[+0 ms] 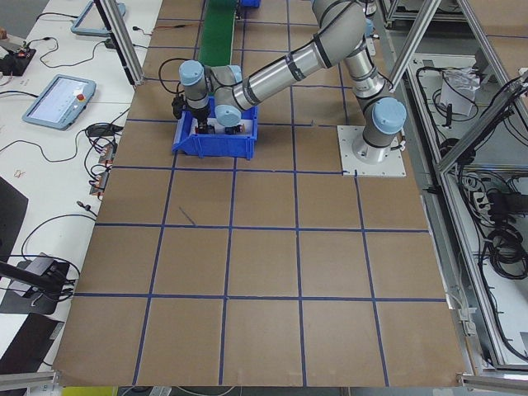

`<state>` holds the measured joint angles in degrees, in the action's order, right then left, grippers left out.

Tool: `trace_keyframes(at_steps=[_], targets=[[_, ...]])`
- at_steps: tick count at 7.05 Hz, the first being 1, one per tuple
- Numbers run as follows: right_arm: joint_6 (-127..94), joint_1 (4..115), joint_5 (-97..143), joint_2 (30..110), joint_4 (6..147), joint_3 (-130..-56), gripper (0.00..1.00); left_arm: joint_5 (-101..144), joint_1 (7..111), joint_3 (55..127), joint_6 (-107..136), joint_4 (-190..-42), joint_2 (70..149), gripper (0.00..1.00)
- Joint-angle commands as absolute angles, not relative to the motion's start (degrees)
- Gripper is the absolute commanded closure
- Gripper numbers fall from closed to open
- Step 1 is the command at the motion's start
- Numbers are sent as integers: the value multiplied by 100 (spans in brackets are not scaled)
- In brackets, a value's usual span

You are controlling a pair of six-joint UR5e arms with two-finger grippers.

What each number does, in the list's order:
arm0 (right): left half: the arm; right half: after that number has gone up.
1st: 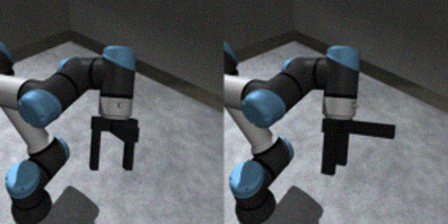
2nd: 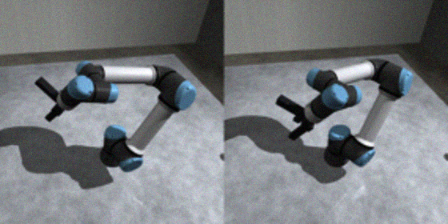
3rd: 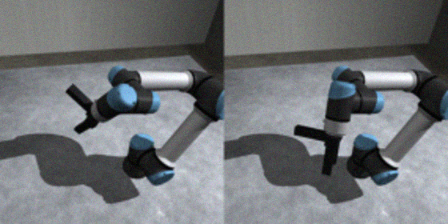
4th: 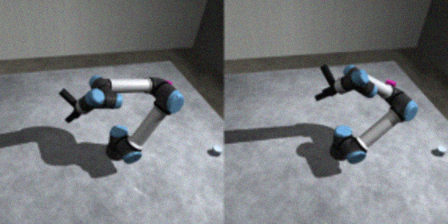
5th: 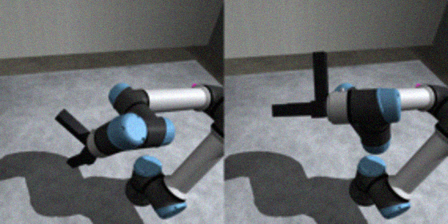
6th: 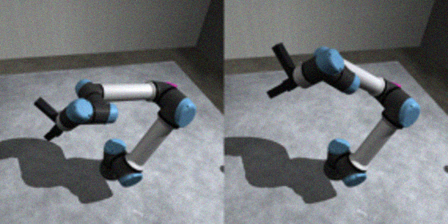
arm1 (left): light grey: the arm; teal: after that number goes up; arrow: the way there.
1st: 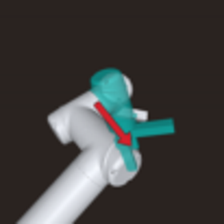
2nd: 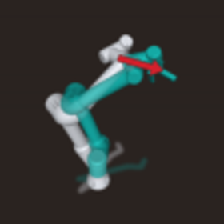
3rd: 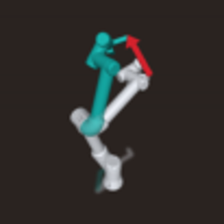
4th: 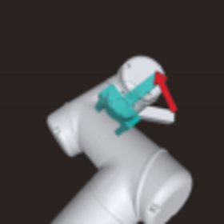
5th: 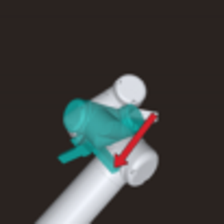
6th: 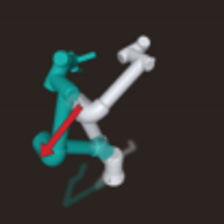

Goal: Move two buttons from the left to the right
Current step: 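Lower the left gripper and grasp the red-capped button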

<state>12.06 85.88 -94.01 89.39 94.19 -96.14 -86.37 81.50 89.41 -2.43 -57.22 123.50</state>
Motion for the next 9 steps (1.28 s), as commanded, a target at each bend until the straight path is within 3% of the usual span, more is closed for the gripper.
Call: trace_keyframes(at_steps=[1, 2, 3, 4, 5, 7, 9], targets=[[1274, 8605, -9510, 8947, 9422, -9624, 0, -8666, 8147, 8964, -220, -5722, 12375, 0], [1248, 8604, -9501, 8930, 9422, -9624, 0, -8649, 8165, 8956, -107, -5722, 12366, 12], [1257, 8604, -9510, 8921, 9422, -9624, 0, -8648, 8165, 8991, -132, -5817, 12305, 29], [1283, 8604, -9510, 8921, 9431, -9615, 0, -8640, 8165, 9009, -132, -5905, 12252, 56], [1283, 8604, -9518, 8921, 9422, -9615, 0, -8640, 8165, 9009, -167, -5924, 12208, 67], [1292, 8604, -9519, 8921, 9431, -9624, 0, -8648, 8165, 8922, -167, -6282, 12007, 78], [1283, 8604, -9527, 8921, 9396, -9633, 0, -8648, 8165, 8912, -184, -6371, 11831, 79]])
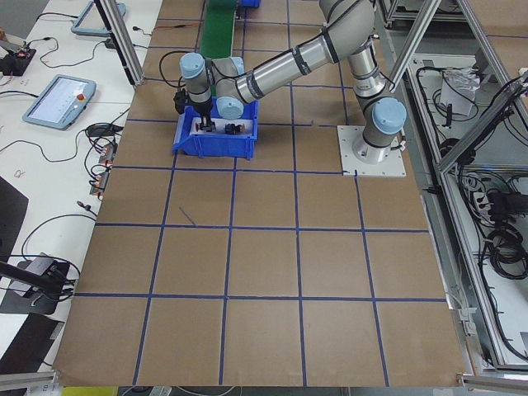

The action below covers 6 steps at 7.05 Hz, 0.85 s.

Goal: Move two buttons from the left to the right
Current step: 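Lift the red-capped button out of the bin toward the conveyor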

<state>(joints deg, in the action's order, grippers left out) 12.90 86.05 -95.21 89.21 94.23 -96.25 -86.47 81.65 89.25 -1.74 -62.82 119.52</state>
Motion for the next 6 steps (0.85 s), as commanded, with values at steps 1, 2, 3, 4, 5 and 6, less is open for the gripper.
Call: trace_keyframes(at_steps=[1, 2, 3, 4, 5, 6], targets=[[1283, 8604, -9519, 8930, 9430, -9729, 0, -8762, 8165, 8895, -185, -6563, 11708, 80], [1257, 8596, -9519, 8921, 9439, -9756, 0, -8972, 8165, 8886, -193, -6809, 11603, 80], [1257, 8578, -9501, 8921, 9431, -9747, 0, -8974, 8165, 8842, -185, -6959, 11506, 80], [1257, 8578, -9510, 8921, 9431, -9756, 0, -8956, 8200, 8729, -185, -7109, 11392, 80], [1266, 8578, -9501, 8921, 9431, -9756, 0, -8947, 8305, 8675, -115, -7267, 11147, 80], [1257, 8587, -9501, 8930, 9431, -9756, 0, -8965, 8419, 8657, -27, -7538, 10944, 82]])
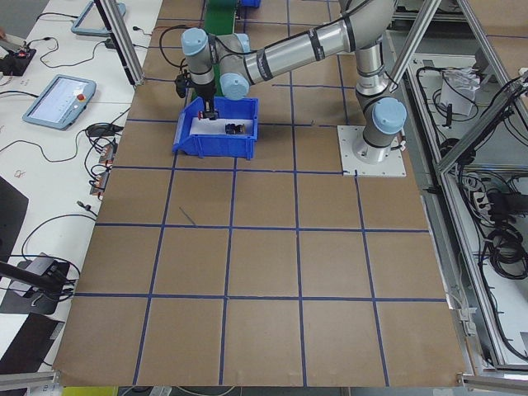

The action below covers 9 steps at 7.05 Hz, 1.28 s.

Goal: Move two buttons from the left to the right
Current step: 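Lift the red-capped button out of the bin toward the conveyor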

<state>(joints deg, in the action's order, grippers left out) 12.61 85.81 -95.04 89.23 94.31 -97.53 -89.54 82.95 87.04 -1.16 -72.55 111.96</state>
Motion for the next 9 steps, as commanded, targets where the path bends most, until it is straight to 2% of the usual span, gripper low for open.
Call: trace_keyframes(at_steps=[1, 4, 7, 9], targets=[[1266, 8587, -9501, 8921, 9431, -9756, 0, -8939, 8516, 8518, -18, -7628, 10925, 81], [1283, 8578, -9519, 8895, 9421, -9765, 0, -8712, 9218, 8359, 770, -7228, 11091, 81], [1283, 8578, -9519, 8877, 9431, -9765, 0, -8736, 9623, 8350, 1439, -6534, 11739, 81], [1371, 8578, -9589, 8895, 9439, -9747, 0, -8727, 9755, 8358, 1582, -6390, 11856, 80]])
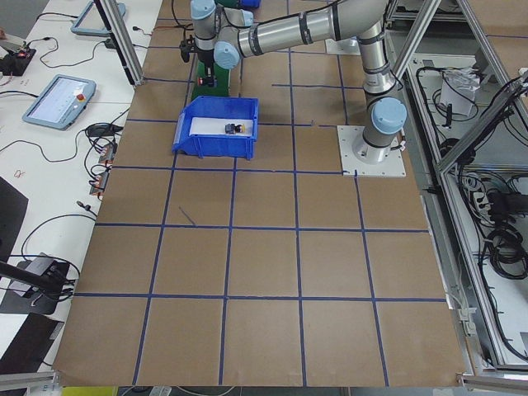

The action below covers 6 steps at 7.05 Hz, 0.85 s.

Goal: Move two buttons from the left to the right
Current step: 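Lower the red-capped button onto the green conveyor and open the left gripper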

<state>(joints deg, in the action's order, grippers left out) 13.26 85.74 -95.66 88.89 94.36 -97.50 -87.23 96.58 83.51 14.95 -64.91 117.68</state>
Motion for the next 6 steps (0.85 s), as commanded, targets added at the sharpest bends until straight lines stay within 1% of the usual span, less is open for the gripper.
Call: trace_keyframes(at_steps=[1, 2, 6], targets=[[1371, 8578, -9580, 8886, 9466, -9756, 0, -8754, 9756, 8350, 1547, -6372, 11900, 80], [1371, 8578, -9580, 8886, 9475, -9747, 0, -8754, 9756, 8324, 1477, -6041, 12066, 79], [1371, 8578, -9571, 8886, 9466, -9756, 0, -8763, 9773, 8420, 1380, -5977, 12164, 78]])
